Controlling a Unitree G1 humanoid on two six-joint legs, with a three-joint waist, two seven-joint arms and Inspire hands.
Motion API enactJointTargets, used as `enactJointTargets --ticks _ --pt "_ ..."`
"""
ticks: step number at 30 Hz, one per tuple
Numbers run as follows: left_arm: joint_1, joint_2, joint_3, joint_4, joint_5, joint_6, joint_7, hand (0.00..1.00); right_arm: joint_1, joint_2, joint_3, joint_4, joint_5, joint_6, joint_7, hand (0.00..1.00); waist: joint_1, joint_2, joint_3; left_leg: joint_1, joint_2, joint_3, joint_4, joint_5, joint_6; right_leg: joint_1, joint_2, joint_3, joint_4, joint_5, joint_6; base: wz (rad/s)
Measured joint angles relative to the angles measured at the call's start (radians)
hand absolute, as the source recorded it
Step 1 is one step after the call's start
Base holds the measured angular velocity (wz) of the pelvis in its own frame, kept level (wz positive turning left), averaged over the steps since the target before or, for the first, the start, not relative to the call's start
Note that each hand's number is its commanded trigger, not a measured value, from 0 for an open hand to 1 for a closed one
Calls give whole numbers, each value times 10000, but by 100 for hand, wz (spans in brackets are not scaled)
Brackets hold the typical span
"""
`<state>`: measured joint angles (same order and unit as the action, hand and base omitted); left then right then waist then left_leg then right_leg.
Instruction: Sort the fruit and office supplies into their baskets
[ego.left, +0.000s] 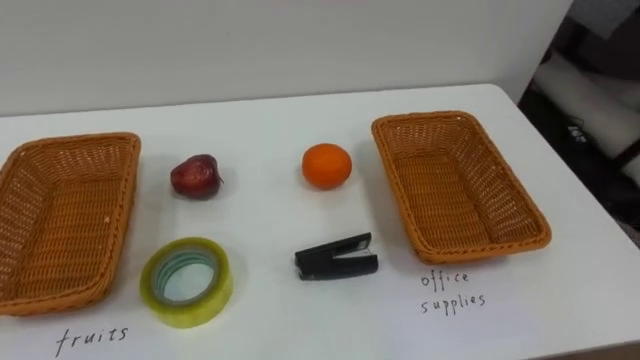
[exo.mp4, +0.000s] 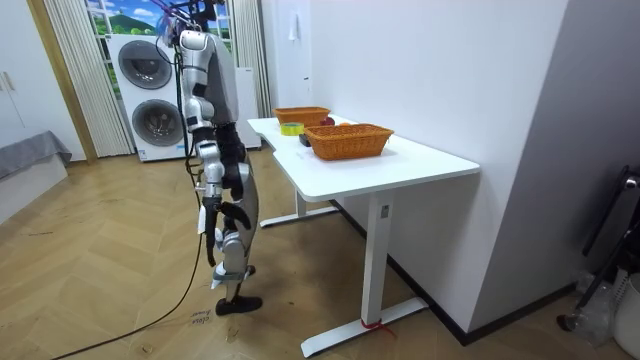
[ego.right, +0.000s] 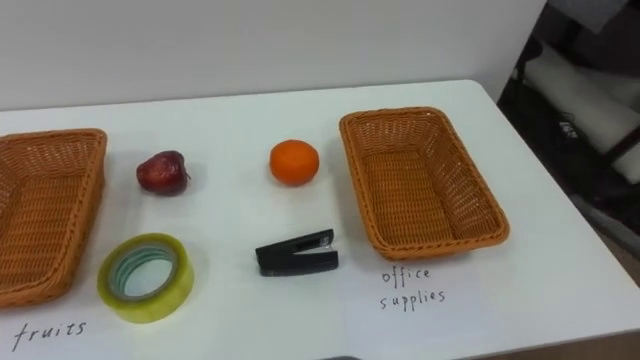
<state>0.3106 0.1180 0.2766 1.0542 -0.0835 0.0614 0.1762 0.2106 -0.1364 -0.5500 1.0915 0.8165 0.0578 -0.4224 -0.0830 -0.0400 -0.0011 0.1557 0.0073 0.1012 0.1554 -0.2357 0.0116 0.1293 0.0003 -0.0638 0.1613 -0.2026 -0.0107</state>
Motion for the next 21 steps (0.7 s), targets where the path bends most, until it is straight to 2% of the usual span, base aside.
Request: enactJointTargets --ticks 2,4,5,8,10,14,15,16,21 --pt "39 4 -4 -143 58 1 -3 0 -25 -27 -202 -830 -128 -73 -707 0 -32 -2 0 -57 -13 26 2 2 3 -91 -8 42 98 1 3 -6" --pt "37 70 -32 -258 76 -25 -1 0 -140 -221 -215 -1447 -548 -390 -1508 0 -16 -6 -2 -65 -25 32 -4 4 9 -108 -10 71 91 5 15 0" --pt "27 93 -43 -270 77 -33 -1 0 -171 -268 -216 -1593 -714 -426 -1726 0 -12 -14 -5 -71 -26 35 -4 4 9 -114 -9 78 88 4 16 0" --pt "31 151 -68 -336 58 -117 -12 0 -199 -319 -224 -2992 -1722 -605 -2801 0 -16 1 -10 -163 -19 50 -30 6 11 -223 0 89 95 1 18 0" --pt "39 174 -62 -337 59 -210 -12 0 -201 -364 -226 -4017 -2276 -898 -3543 0 18 -38 -41 -227 -19 52 -11 12 17 -282 0 92 93 2 18 0" --pt "159 188 -54 -474 198 -246 -13 0 -108 -366 -210 -5682 -3220 -1036 -4343 0 58 -66 -42 -227 -21 58 -6 15 18 -329 -1 106 93 1 18 0" --pt "170 216 -54 -545 333 -246 -8 0 -124 -410 -210 -6039 -3588 -1176 -4523 0 63 -87 -34 -240 -19 56 4 18 19 -334 0 95 92 1 17 0" --pt "173 230 -55 -594 451 -250 1 0 -186 -488 -208 -6169 -3894 -1329 -4694 0 70 -111 -26 -247 -19 55 30 18 19 -326 -1 92 88 1 17 0" --pt "101 224 -102 -641 438 -414 -15 0 -278 -619 -148 -6761 -4322 -1495 -5260 0 87 -236 -24 -257 -22 54 55 18 19 -343 -9 91 78 -9 24 0"
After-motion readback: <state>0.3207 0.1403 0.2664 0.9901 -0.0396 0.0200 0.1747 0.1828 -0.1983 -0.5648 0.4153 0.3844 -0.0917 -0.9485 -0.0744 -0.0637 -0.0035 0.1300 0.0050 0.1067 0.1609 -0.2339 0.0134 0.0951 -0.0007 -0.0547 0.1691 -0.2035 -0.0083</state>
